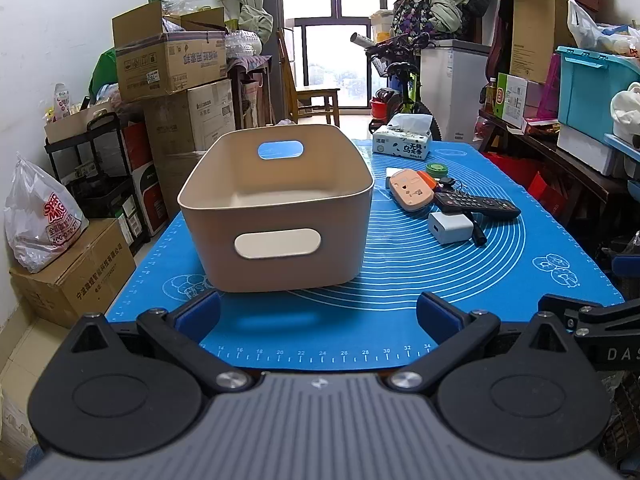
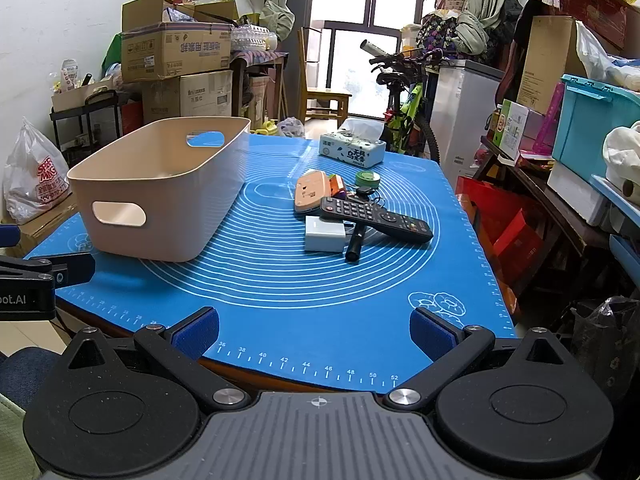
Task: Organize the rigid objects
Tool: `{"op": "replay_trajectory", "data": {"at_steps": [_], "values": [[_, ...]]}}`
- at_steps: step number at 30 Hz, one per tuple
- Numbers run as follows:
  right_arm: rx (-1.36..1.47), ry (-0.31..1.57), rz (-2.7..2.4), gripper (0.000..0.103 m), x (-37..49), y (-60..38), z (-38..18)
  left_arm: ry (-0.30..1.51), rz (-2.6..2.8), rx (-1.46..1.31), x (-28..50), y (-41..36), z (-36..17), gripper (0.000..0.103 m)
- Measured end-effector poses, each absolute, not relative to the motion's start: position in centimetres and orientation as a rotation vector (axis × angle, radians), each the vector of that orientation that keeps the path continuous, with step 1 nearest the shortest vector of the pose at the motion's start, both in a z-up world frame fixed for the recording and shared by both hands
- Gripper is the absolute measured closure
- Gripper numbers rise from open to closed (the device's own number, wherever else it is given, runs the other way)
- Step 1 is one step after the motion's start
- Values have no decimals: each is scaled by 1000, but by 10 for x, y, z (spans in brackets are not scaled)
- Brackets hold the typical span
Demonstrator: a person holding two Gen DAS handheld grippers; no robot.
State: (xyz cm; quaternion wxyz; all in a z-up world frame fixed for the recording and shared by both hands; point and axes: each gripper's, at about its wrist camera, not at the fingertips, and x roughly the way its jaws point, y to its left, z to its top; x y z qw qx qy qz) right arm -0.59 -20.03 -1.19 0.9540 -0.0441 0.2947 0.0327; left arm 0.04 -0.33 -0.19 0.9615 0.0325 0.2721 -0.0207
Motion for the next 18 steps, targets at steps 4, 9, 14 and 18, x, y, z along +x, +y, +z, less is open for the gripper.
{"op": "replay_trajectory", "data": {"at_steps": [4, 9, 14, 18], "values": [[-91, 600, 67, 3, -6, -199, -15, 552, -42, 65, 1, -4, -2, 0], [-96, 601, 68, 3, -4, -203, -16, 552, -42, 66, 0, -4, -2, 0], [-97, 601, 69, 3, -4, -202, -16, 552, -42, 66, 0, -4, -2, 0], [-98, 601, 68, 3, -4, -203, -16, 552, -42, 66, 1, -3, -2, 0]]}}
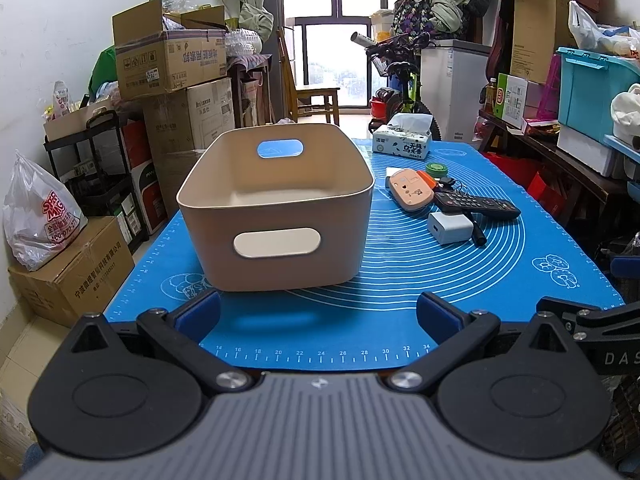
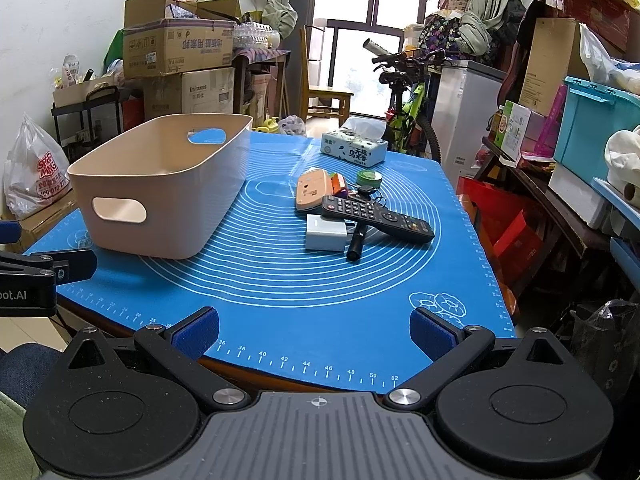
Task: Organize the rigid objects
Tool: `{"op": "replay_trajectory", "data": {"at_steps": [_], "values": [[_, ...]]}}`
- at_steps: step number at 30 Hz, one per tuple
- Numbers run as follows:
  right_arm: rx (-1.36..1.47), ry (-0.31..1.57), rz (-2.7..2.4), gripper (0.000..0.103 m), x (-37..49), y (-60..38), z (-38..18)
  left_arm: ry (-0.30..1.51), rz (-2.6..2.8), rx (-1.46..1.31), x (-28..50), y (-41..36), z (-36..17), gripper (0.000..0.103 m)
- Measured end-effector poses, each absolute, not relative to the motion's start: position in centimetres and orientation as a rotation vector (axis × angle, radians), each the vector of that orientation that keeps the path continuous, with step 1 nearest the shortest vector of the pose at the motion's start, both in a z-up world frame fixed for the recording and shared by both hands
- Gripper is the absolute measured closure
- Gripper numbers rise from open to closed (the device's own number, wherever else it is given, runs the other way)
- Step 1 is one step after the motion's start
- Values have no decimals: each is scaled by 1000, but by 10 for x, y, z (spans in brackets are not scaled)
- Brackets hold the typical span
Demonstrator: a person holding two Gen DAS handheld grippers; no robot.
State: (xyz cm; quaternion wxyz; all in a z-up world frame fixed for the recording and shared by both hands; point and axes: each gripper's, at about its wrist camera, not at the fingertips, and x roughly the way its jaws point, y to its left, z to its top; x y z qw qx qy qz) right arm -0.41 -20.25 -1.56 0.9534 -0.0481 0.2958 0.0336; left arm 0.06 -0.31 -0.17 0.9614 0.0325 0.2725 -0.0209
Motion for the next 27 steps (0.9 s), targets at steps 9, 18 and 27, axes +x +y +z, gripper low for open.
{"op": "replay_trajectory", "data": {"at_steps": [9, 18, 27], "values": [[-99, 602, 69, 3, -4, -202, -15, 553, -42, 66, 1, -3, -2, 0], [-101, 602, 68, 3, -3, -201, -19, 559, -41, 68, 3, -8, -4, 0], [-96, 598, 68, 3, -3, -201, -19, 556, -40, 60, 6, -8, -8, 0]]}}
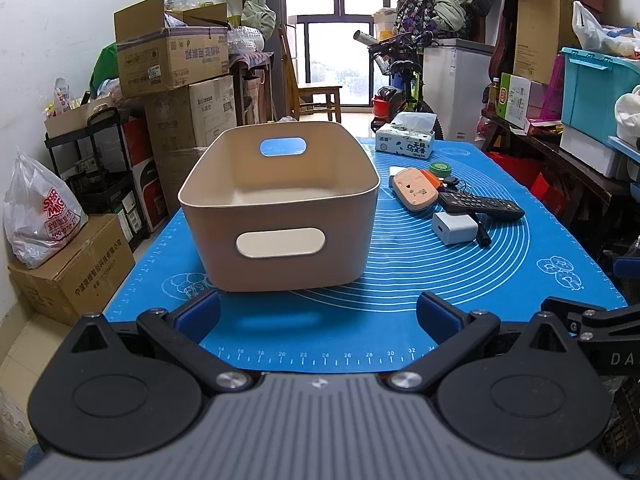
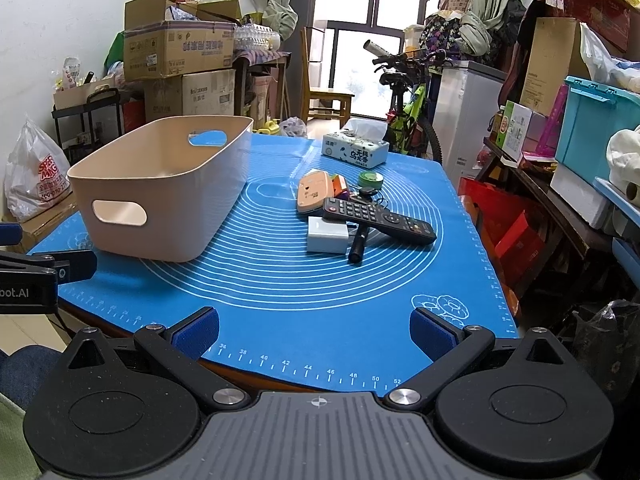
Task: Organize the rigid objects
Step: 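Clamp the basket rim with the left tool while the right tool approaches the remote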
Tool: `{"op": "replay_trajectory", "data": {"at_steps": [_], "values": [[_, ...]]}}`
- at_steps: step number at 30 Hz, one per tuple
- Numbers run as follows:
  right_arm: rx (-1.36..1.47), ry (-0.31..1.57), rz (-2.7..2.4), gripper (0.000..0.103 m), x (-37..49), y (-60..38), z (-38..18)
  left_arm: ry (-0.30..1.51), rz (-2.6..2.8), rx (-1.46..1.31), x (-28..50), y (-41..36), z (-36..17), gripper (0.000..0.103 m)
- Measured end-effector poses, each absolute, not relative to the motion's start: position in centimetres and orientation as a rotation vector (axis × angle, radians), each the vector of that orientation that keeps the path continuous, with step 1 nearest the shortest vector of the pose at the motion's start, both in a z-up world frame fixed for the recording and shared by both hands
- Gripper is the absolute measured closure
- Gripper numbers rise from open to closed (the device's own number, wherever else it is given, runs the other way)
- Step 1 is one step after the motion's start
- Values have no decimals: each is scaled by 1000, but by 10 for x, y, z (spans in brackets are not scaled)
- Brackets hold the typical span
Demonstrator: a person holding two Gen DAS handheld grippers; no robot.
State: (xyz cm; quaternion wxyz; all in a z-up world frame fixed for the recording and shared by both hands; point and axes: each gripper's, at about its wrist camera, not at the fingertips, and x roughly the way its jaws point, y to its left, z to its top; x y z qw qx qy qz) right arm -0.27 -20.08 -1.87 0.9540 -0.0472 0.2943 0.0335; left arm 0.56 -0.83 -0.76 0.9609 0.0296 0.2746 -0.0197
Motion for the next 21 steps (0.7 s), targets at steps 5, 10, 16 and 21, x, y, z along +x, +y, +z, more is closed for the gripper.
{"op": "replay_trajectory", "data": {"at_steps": [5, 10, 16, 21], "values": [[-88, 585, 71, 3, 0, -202, -16, 549, -16, 61, 10, -1, -4, 0], [-81, 558, 73, 3, 9, -203, -9, 558, -5, 20, 21, 13, 1, 0], [-88, 517, 81, 2, 34, -198, 4, 529, 27, -21, 38, 31, 15, 0], [-82, 493, 85, 3, 62, -195, 11, 523, 64, -8, 62, 42, 25, 0]]}}
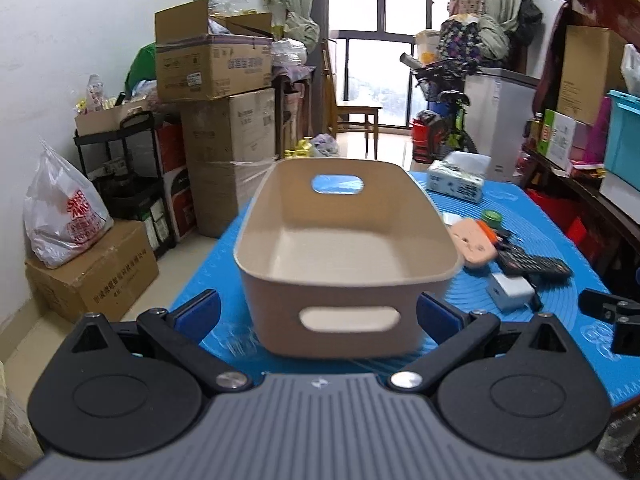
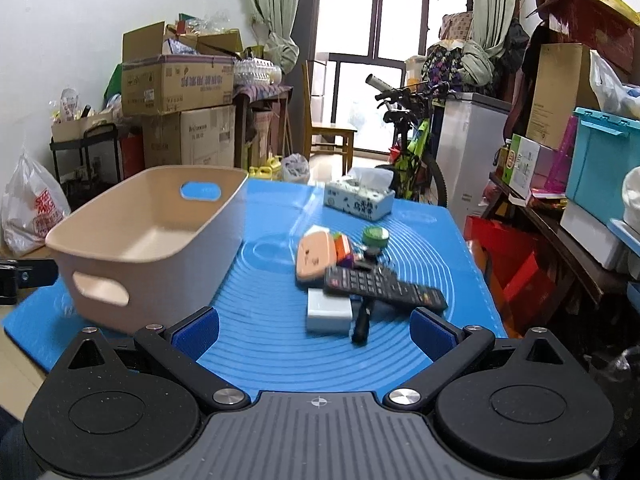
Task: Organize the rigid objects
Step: 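Clamp the basket rim with the left tool while the right tool approaches the remote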
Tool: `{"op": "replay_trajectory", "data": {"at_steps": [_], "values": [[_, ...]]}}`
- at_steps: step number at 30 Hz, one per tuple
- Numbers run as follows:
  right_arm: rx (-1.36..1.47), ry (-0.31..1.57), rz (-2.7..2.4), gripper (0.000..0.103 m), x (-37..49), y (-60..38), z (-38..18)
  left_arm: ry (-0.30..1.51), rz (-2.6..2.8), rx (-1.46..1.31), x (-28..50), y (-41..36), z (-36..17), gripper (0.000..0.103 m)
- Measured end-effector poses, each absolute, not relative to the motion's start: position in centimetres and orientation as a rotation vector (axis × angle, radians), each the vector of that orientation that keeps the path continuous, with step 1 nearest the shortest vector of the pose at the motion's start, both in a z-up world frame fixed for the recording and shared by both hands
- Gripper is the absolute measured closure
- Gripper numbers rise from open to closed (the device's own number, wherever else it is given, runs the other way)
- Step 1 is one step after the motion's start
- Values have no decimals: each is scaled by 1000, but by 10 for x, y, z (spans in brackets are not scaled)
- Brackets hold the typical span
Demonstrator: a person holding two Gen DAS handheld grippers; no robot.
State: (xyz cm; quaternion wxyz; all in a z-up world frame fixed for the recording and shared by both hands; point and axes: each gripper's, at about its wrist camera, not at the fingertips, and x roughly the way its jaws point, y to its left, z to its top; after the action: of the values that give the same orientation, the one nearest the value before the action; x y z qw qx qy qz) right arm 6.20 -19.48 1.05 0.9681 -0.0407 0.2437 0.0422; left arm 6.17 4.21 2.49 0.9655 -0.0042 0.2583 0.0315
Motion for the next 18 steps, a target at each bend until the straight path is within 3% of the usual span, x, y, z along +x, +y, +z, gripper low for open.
{"op": "replay_trajectory", "data": {"at_steps": [18], "values": [[-18, 581, 32, 3, 173, -198, -17, 595, 54, 54, 172, 89, 28, 0]]}}
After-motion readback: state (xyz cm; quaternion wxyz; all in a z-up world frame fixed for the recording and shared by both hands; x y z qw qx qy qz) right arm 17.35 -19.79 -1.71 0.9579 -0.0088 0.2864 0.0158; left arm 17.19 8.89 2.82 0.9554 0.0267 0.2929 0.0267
